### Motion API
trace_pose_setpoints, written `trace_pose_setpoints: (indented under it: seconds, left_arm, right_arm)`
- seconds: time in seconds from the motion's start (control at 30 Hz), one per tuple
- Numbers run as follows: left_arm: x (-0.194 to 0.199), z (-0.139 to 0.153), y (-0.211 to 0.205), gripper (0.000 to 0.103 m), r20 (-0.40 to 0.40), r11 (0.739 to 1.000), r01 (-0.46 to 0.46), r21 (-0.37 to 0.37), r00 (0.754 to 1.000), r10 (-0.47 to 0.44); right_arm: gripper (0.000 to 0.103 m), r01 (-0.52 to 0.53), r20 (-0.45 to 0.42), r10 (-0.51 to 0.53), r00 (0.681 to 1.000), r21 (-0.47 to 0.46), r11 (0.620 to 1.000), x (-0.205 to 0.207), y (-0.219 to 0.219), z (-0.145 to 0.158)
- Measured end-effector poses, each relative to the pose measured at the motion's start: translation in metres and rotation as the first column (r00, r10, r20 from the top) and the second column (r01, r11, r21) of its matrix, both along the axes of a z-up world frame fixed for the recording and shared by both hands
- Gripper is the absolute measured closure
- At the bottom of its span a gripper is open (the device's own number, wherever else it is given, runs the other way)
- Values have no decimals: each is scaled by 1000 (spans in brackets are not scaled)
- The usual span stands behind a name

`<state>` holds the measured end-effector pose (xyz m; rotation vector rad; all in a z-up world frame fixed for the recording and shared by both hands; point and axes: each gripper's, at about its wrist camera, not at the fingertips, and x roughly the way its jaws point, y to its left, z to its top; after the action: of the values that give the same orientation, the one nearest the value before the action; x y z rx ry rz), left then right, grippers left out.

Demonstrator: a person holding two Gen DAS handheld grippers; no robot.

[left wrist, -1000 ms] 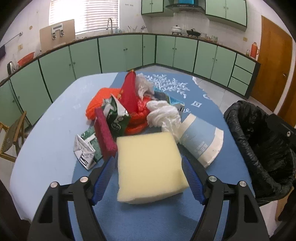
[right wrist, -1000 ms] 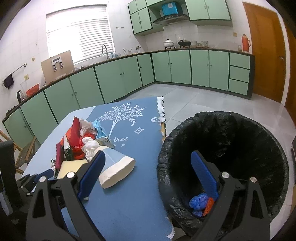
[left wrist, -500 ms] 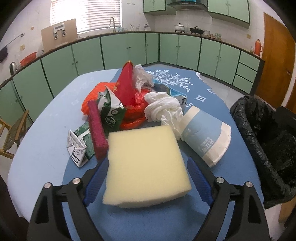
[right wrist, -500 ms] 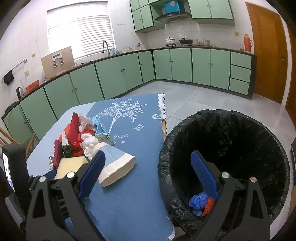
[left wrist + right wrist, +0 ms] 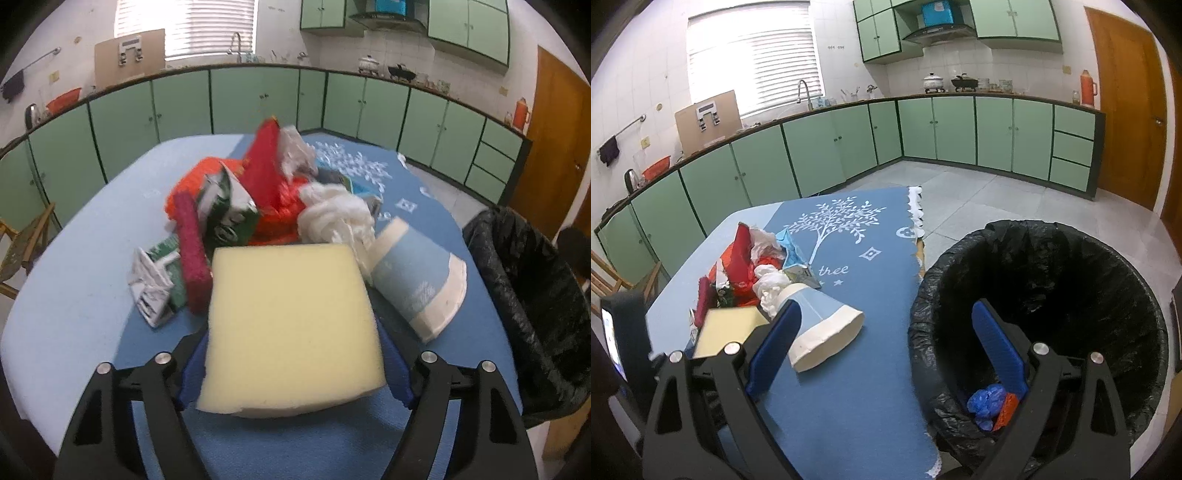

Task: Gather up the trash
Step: 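Grasp the yellow sponge with the left tool while the right tool grasps the light blue paper cup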

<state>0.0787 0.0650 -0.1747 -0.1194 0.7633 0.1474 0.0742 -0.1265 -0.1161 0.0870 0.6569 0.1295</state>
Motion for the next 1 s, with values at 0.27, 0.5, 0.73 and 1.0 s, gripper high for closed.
trace_pose_setpoints:
  seconds: [0.27, 0.5, 0.73, 1.0]
  left_arm:
    - [-16, 44, 21, 26, 108, 999, -37, 26, 994, 34]
    - [-14, 51, 47, 26, 114, 995, -86, 44, 990, 80]
    - [-11, 51, 63, 26, 113, 994, -103, 48, 989, 97]
    - [-4, 41, 60, 26, 94, 994, -91, 54, 992, 85]
  right_arm:
    - [12, -48, -9, 48, 999, 6, 999, 7, 20, -4]
    - [12, -134, -22, 134, 991, 4, 991, 24, 57, -16]
    - [12, -214, -66, 211, 975, -38, 976, 49, 80, -35]
    - [12, -228, -129, 220, 967, -51, 972, 68, 80, -54]
